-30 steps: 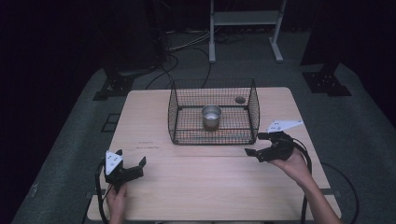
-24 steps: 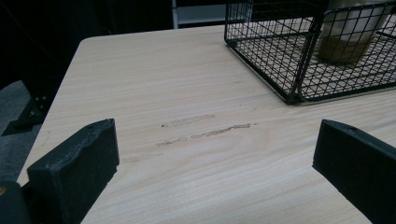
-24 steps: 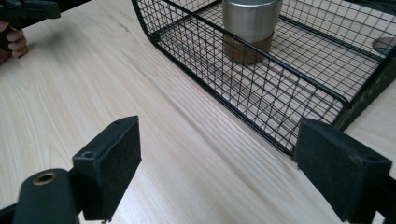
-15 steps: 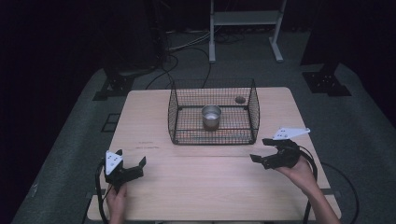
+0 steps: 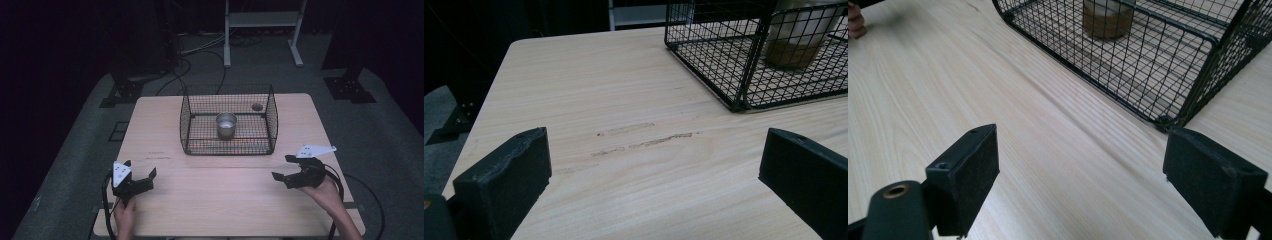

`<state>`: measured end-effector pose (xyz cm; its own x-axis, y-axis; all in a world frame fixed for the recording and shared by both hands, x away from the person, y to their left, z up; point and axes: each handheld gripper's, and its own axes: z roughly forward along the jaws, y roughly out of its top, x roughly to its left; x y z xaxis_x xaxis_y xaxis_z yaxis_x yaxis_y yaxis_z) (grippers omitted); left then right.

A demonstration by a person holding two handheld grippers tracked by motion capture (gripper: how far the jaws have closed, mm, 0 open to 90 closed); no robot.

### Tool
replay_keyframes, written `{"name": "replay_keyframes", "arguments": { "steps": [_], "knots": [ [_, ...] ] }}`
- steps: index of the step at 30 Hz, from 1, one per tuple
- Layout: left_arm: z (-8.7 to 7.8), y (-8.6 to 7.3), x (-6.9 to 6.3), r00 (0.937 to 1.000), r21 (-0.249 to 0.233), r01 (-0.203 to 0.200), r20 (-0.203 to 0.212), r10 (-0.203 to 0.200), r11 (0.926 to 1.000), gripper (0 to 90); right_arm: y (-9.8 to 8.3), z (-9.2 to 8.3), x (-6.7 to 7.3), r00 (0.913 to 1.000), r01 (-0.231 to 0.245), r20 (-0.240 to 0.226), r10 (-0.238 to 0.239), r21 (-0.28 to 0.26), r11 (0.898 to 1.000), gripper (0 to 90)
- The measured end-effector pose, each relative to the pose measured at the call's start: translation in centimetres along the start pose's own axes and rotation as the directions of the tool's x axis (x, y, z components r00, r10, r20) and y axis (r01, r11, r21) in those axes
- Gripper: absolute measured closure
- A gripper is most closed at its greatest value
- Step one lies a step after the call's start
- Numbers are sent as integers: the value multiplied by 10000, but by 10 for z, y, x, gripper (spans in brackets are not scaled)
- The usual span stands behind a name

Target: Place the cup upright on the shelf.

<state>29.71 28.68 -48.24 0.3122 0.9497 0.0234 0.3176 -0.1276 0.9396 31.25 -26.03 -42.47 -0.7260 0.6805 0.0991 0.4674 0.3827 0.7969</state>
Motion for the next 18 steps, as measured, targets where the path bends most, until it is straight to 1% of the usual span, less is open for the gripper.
{"name": "replay_keyframes", "arguments": {
  "steps": [3, 5, 12, 13, 16, 18],
  "knots": [
    [0, 0, 0, 10000, 3, 6, 3, -6, 10000, 0, -3, -1, 0, 10000, 3, 37, -3, -17, 10000, 141],
    [0, 0, 0, 10000, -1, 6, 7, -6, 10000, 0, -9, -2, 0, 10000, -34, 69, 34, -75, 10000, 141],
    [0, 0, 0, 10000, 9, -11, -19, 11, 10000, 0, -22, -7, 2, 9996, -265, 123, 267, -178, 9995, 141],
    [0, 0, 0, 10000, 8, 4, -20, -4, 10000, 0, -26, -8, 2, 9994, -269, 198, 271, -130, 9996, 141],
    [0, 0, 0, 10000, 18, -11, -19, 11, 10000, 0, -30, -9, 2, 9991, -276, 311, 280, -106, 9996, 141],
    [0, 0, -1, 10000, 37, -39, -40, 39, 10000, 0, -33, -10, 4, 9987, -300, 414, 308, -188, 9994, 140]
  ]
}}
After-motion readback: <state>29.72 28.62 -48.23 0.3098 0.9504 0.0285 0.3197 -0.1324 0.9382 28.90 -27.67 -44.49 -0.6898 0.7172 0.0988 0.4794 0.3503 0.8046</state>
